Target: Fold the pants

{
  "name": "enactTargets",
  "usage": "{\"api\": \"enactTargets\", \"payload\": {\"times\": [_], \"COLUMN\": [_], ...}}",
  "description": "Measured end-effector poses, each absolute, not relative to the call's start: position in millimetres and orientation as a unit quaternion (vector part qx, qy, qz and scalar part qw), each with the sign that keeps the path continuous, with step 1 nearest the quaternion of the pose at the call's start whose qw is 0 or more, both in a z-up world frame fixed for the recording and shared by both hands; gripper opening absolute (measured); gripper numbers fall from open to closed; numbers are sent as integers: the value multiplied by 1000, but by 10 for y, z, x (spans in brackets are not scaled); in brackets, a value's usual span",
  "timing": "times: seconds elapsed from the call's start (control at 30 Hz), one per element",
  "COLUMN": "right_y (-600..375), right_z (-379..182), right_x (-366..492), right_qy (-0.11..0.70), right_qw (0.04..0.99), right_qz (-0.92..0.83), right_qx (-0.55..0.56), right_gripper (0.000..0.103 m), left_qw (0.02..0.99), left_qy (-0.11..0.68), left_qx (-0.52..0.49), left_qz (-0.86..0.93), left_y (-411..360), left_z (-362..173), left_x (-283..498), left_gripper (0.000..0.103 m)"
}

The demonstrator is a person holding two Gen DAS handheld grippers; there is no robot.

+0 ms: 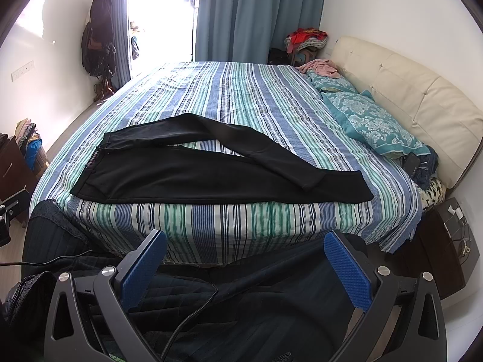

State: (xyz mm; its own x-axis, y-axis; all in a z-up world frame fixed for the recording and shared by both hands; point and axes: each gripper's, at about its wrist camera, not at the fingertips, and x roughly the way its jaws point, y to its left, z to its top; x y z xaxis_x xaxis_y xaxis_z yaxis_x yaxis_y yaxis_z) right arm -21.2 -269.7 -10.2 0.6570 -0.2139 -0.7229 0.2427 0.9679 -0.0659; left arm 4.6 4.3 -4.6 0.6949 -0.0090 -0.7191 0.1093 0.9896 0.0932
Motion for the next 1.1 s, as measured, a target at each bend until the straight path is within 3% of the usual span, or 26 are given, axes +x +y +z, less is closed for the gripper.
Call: {"api": "enactTargets", "payload": {"times": [1.1], "right_y": [-2682], "right_z": [-120], "right_x": [-211], "right_qy": [395], "right_qw": [910], "right_qz": [-126], "right_qx": [18], "right_gripper": [103], "left_qw": [918], "left_qy": [389], "left_qx": [66], "left_qz": [-32], "left_y": [30], "left_z": [-56], "left_x": [36], "left_gripper": [102]}}
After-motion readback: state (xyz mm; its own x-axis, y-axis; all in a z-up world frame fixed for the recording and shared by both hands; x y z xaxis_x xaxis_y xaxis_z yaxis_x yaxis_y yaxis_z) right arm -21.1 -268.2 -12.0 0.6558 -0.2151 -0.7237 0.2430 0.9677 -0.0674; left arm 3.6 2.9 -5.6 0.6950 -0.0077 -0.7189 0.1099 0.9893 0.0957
